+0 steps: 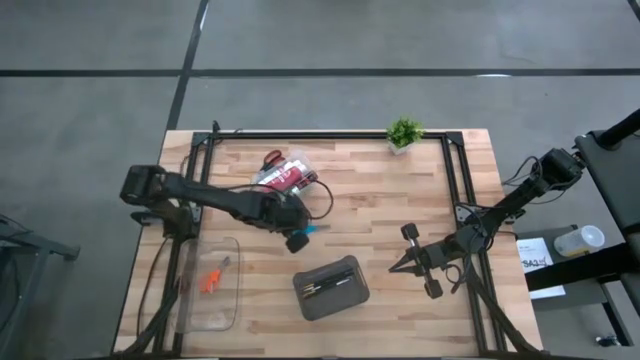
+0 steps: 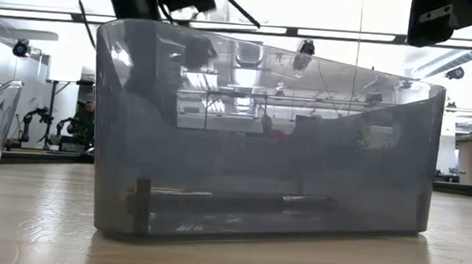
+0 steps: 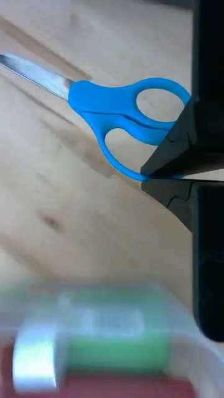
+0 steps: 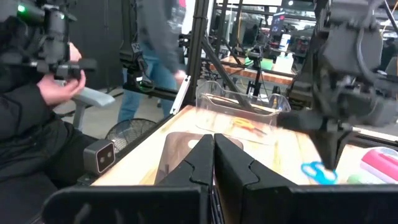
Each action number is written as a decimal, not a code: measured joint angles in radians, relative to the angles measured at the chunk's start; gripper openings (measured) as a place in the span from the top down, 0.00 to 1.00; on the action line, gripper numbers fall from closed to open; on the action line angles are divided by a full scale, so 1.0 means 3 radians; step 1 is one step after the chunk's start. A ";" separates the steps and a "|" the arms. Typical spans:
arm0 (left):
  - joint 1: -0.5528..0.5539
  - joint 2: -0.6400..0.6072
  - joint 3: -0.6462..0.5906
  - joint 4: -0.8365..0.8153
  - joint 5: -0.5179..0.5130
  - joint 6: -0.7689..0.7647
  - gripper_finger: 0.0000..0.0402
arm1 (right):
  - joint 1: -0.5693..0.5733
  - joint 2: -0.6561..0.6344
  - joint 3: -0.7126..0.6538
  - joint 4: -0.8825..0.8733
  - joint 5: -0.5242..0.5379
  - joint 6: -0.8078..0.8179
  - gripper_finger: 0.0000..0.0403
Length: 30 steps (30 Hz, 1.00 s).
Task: Pick & Place Paint Supplies
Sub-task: Put the blue scissors into the bottom transparent bin
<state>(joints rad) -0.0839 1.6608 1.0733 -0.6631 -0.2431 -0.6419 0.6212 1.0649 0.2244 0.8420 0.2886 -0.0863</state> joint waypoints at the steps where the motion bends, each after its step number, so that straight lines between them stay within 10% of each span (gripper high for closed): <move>1: -0.0009 -0.0078 0.0000 -0.0060 -0.0032 -0.0073 0.98 | 0.0000 0.0000 0.0000 0.0000 0.0000 0.0001 0.98; 30: -0.1389 -0.1249 0.0314 -0.2357 0.0438 -0.3552 0.98 | -0.0001 -0.0001 0.0000 -0.0001 0.0000 0.0001 0.98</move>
<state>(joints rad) -0.5006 1.2861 1.1675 -1.3702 -0.1116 -1.7076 0.6209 1.0645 0.2245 0.8417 0.2886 -0.0860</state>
